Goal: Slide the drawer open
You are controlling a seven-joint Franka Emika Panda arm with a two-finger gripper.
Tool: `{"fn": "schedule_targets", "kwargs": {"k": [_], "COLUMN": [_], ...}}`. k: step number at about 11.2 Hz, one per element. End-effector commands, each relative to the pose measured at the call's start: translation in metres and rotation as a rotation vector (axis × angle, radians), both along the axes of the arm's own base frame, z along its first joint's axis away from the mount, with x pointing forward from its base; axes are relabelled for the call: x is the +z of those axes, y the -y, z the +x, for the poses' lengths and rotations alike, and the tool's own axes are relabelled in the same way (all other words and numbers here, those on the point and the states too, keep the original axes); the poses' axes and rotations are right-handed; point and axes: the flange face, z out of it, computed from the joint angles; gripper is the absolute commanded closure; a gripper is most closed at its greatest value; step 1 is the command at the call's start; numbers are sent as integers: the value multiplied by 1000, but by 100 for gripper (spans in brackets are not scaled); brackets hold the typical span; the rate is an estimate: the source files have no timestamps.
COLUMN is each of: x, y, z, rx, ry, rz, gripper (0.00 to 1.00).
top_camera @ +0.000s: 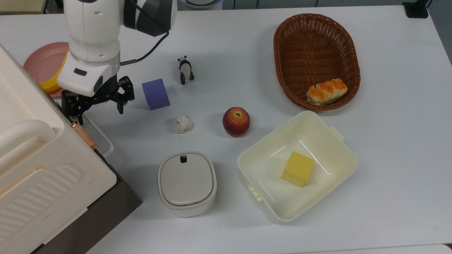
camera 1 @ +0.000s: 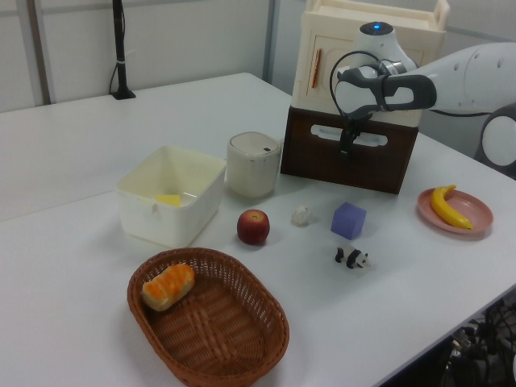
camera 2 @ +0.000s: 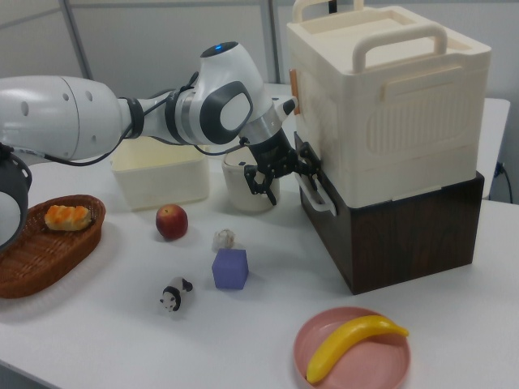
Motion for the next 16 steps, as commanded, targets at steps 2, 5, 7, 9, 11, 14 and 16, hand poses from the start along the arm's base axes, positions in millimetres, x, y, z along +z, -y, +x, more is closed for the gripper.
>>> {"fn": "schedule_targets", "kwargs": {"k": [2,5,7,9,11,14,16], "x": [0,0,-2,-1,-1,0,0], "y": [5,5,8,8,8,14,15], "z": [3,3,2,3,3,7,7], "rx": [21,21,18,20,21,18,17], "ry": [14,16,14,15,15,35,36], "rz": [-25,-25,-25,-25,-27,-30,-30], "gripper": [0,0,0,0,0,0,0]}}
